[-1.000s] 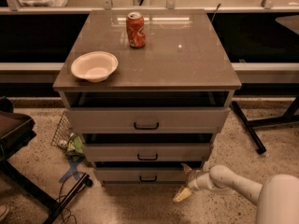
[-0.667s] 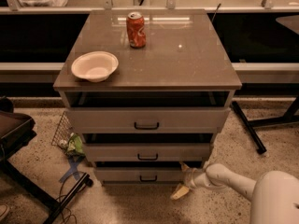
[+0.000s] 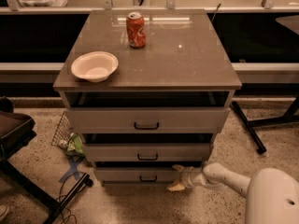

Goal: Open bottom drawer

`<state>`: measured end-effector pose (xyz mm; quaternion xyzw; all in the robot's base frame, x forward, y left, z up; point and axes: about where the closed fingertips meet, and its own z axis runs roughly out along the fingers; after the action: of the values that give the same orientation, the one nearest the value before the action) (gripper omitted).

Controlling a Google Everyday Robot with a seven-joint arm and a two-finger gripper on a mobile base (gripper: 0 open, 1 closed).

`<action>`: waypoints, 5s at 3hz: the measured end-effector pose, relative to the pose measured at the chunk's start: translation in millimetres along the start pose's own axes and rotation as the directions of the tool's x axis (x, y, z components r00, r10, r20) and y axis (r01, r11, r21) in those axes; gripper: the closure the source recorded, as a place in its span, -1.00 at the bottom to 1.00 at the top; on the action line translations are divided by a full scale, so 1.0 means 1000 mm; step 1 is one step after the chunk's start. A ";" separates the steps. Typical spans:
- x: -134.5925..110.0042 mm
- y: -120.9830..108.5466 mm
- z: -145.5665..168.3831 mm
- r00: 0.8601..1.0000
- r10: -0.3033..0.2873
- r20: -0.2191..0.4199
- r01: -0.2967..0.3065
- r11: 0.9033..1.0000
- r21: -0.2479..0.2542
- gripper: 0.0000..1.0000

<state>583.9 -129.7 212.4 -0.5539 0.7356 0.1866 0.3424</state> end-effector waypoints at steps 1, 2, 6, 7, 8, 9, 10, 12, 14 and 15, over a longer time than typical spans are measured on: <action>0.000 0.001 0.001 1.000 0.000 0.001 0.000 1.000 -0.003 0.12; -0.001 0.003 0.004 1.000 0.000 0.003 0.000 1.000 -0.007 0.59; -0.004 0.028 -0.008 1.000 0.004 -0.012 -0.004 1.000 -0.021 0.72; -0.004 0.030 -0.007 1.000 0.005 -0.011 -0.005 1.000 -0.024 0.26; -0.005 0.032 -0.004 1.000 0.005 -0.009 -0.005 1.000 -0.029 -0.36; -0.006 0.033 -0.003 1.000 0.005 -0.008 -0.005 0.999 -0.032 -0.81; -0.010 0.011 -0.003 0.999 -0.026 -0.041 0.026 1.000 0.005 -1.00; 0.005 0.003 0.024 0.998 -0.017 -0.057 0.017 1.000 -0.005 -1.00; 0.007 0.000 0.030 0.998 -0.015 -0.055 0.015 1.000 -0.003 -0.50; 0.007 0.002 0.032 0.998 -0.015 -0.055 0.014 1.000 -0.005 -0.04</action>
Offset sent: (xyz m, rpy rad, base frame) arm -0.0007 0.0015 -0.0007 0.0014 0.0015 0.0014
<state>590.6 -113.0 185.3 -0.5649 0.7402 0.1707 0.3222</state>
